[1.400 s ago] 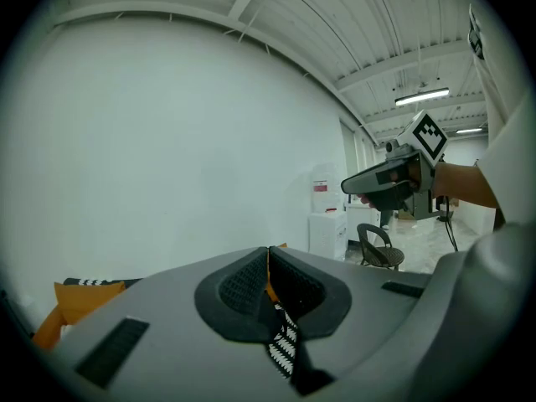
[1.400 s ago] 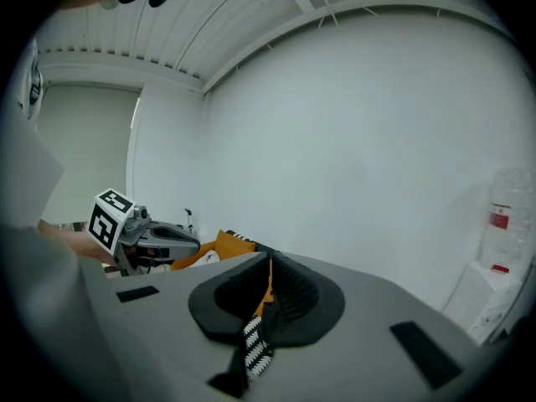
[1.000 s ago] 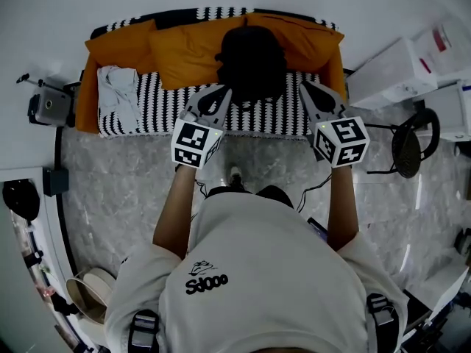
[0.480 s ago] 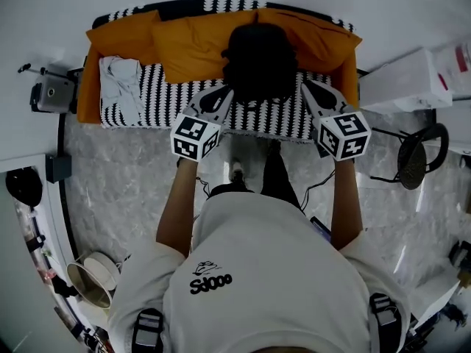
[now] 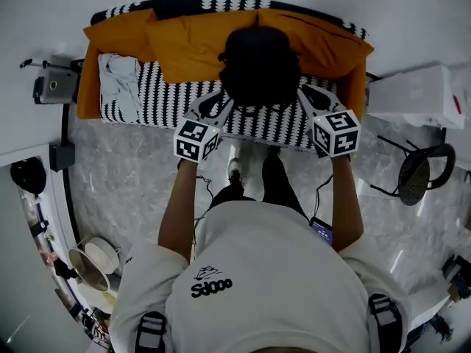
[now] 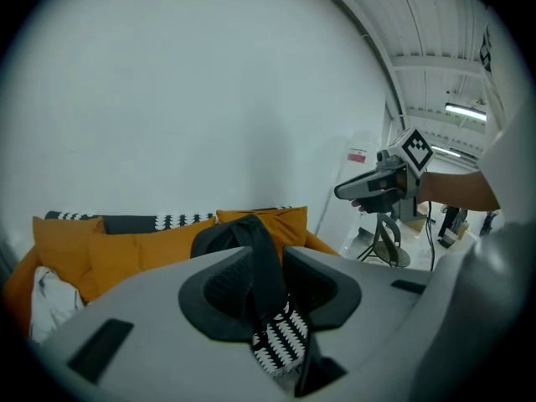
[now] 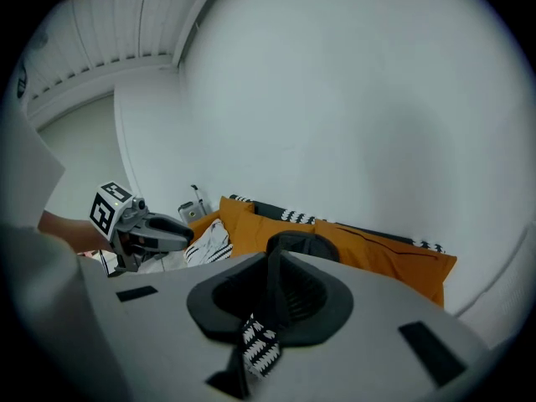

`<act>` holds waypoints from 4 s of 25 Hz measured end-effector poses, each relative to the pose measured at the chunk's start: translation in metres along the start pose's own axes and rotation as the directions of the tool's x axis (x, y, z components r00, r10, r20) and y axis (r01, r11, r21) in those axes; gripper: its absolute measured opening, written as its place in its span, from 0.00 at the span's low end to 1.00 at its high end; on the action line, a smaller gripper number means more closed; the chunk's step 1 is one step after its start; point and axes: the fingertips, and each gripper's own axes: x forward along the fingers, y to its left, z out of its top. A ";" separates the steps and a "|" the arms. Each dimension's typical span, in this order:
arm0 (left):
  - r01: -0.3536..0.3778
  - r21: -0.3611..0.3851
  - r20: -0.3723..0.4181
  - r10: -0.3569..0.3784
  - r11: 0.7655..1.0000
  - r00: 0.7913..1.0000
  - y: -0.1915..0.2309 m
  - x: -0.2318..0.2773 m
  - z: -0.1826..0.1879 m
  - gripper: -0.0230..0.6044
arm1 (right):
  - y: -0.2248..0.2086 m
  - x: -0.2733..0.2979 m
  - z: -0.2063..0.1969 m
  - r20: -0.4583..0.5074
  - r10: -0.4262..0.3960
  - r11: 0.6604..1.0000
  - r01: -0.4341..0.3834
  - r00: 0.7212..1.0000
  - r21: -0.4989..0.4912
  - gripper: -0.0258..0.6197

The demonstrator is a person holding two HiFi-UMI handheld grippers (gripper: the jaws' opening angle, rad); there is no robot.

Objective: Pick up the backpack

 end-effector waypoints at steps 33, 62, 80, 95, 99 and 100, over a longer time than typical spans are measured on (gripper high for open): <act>0.070 -0.207 -0.214 -0.115 0.976 0.970 0.041 0.251 -0.132 0.33 | -0.106 0.238 -0.138 -0.272 0.333 0.941 -0.337 0.903 0.034 0.32; -0.030 -0.314 -0.194 -0.033 0.949 0.981 0.057 0.302 -0.149 0.36 | -0.088 0.292 -0.148 -0.175 0.458 0.886 -0.433 0.871 0.166 0.29; -0.024 -0.269 -0.207 -0.034 0.963 0.978 0.046 0.248 -0.147 0.22 | -0.073 0.242 -0.152 -0.206 0.381 0.921 -0.351 0.901 0.169 0.18; 0.132 -0.322 -0.003 -0.140 0.938 0.990 0.000 0.181 -0.103 0.16 | -0.037 0.177 -0.132 -0.101 0.355 0.914 -0.322 0.929 0.247 0.15; 0.139 -0.299 0.010 -0.142 0.944 0.990 -0.001 0.161 -0.096 0.15 | -0.026 0.161 -0.124 -0.082 0.324 0.931 -0.302 0.942 0.205 0.14; 0.144 -0.294 0.018 -0.145 0.945 0.989 -0.002 0.156 -0.093 0.15 | -0.023 0.156 -0.120 -0.071 0.318 0.934 -0.300 0.945 0.196 0.14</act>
